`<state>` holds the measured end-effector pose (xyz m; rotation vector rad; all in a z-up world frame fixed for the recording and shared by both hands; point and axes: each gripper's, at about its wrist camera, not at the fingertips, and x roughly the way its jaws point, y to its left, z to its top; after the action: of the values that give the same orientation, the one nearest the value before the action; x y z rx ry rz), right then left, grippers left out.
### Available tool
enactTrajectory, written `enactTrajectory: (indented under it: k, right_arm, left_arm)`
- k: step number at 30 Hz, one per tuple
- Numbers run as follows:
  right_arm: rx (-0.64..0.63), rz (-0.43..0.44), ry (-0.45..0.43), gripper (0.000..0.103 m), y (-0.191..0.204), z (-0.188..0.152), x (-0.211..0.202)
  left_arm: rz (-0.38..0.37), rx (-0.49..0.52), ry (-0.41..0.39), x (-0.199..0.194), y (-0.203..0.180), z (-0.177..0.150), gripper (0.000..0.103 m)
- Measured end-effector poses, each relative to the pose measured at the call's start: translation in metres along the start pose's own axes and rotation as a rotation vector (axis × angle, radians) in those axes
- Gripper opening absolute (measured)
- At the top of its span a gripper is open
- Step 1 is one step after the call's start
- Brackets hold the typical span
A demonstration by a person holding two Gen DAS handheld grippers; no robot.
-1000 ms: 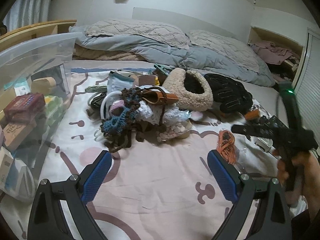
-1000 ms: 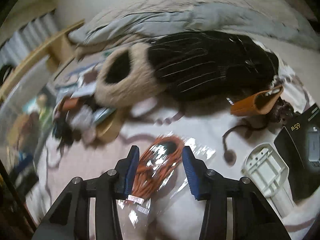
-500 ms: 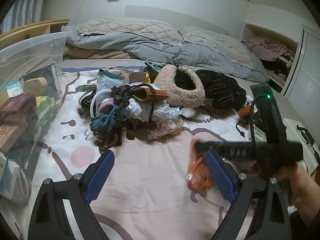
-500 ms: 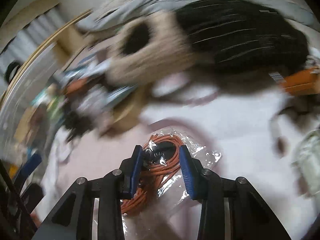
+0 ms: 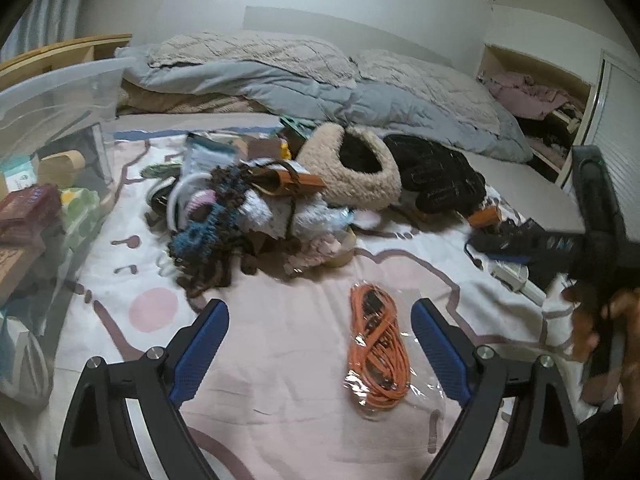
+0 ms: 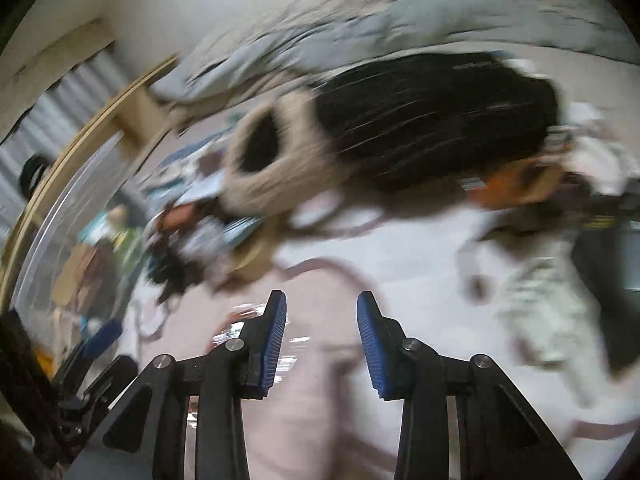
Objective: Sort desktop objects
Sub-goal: 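Move the right tool to the white plastic holder while the left lowers toward the orange cord bag, then close the left gripper on the orange cord bag while the right grasps the white holder's handle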
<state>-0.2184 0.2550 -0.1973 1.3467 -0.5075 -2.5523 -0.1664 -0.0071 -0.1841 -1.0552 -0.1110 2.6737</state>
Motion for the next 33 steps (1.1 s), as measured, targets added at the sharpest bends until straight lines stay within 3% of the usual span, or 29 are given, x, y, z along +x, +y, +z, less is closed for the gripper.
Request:
enactTrajectory:
  k: [6,12,16,22,24,25,26,27,30,33]
  right_arm:
    - [0.124,-0.116,-0.037,0.038,-0.049,0.005,-0.026]
    - [0.203,-0.142,-0.034,0.038,-0.074,-0.003,-0.036]
    - [0.304,-0.111,-0.021,0.038,-0.103,-0.006,-0.035]
    - [0.355,-0.151,-0.057,0.038,-0.128,-0.006,-0.041]
    - [0.355,-0.137,-0.050,0.044,-0.132,-0.007,-0.041]
    - [0.334,-0.127,-0.043,0.060,-0.130,-0.007,-0.040]
    - [0.307,-0.119,-0.038,0.075,-0.126,-0.006,-0.039]
    - [0.274,-0.118,-0.037,0.079,-0.122,-0.006,-0.039]
    - [0.134,-0.155,-0.032,0.080,-0.104,-0.005,-0.034]
    - [0.071,-0.193,0.000,0.080,-0.098,-0.006,-0.024]
  left_arm:
    - [-0.031,0.056,0.064,0.018,-0.021,-0.007,0.098]
    - [-0.020,0.126,0.109,0.033,-0.038,-0.016,0.098]
    - [-0.015,0.157,0.142,0.044,-0.045,-0.020,0.098]
    - [-0.013,0.188,0.191,0.057,-0.050,-0.026,0.098]
    - [-0.012,0.186,0.200,0.059,-0.049,-0.027,0.098]
    - [-0.014,0.183,0.206,0.060,-0.048,-0.027,0.098]
    - [-0.014,0.179,0.208,0.060,-0.048,-0.027,0.097]
    - [-0.014,0.175,0.208,0.060,-0.047,-0.027,0.095]
    - [-0.009,0.170,0.210,0.059,-0.044,-0.026,0.079]
    - [0.004,0.154,0.207,0.058,-0.039,-0.025,0.062]
